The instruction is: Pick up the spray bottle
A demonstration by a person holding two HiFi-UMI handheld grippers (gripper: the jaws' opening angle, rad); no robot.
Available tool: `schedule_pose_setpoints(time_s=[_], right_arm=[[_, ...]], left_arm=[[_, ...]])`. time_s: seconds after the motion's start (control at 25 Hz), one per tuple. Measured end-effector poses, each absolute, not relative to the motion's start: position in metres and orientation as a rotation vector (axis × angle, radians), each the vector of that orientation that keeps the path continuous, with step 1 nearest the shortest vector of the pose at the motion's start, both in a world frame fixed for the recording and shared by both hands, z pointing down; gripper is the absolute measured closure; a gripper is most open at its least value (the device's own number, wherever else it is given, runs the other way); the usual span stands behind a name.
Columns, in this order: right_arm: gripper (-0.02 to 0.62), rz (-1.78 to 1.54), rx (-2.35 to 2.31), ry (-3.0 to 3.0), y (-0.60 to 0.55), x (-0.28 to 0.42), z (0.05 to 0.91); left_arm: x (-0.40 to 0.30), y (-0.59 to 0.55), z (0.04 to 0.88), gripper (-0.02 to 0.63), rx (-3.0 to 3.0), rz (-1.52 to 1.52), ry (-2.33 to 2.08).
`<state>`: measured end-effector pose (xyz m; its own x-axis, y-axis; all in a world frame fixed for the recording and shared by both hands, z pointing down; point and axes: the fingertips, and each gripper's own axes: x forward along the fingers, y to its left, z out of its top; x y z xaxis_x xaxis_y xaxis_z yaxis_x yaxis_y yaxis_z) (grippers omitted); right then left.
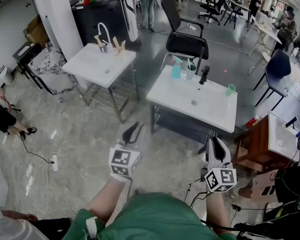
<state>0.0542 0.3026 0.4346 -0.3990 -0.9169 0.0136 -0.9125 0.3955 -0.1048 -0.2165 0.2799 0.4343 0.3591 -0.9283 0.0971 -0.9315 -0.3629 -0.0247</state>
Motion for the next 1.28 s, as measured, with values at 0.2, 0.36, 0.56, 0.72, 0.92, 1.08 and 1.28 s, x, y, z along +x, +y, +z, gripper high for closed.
schedule_pose_setpoints(time_s=[0.2,0.36,0.56,0.72,0.92,1.08,1.28], right_arm=[[0.537,-0.142,-1.685,2.595,0.303,0.057,0.431],[0.537,-0.147,-1.675,2.588,0.303,0.068,0.432],[0.535,-0.109,-1.723,2.559,0.303,0.098,0.431],[0.492,-0.056,-1.724,2.566,0.308,0.126,0.427],[0.492,-0.067,-1.709,2.571,0.31,0.158,0.433],[0.492,-0.124,-1.704,2.563,0.306,0.172,0.444],[0.494,-0.184,-1.694,2.571,0.285,0.175,0.458]], left_arm=[[-0.213,0.281,0.431,0.523,2.557,0.147,-1.758],[-0.201,0.282,0.432,0.523,2.554,0.15,-1.761],[-0.179,0.286,0.431,0.493,2.547,0.12,-1.775],[-0.156,0.29,0.429,0.419,2.524,0.09,-1.82],[-0.124,0.296,0.437,0.408,2.516,0.109,-1.808],[-0.109,0.296,0.449,0.408,2.5,0.159,-1.783],[-0.109,0.269,0.462,0.425,2.471,0.196,-1.764]])
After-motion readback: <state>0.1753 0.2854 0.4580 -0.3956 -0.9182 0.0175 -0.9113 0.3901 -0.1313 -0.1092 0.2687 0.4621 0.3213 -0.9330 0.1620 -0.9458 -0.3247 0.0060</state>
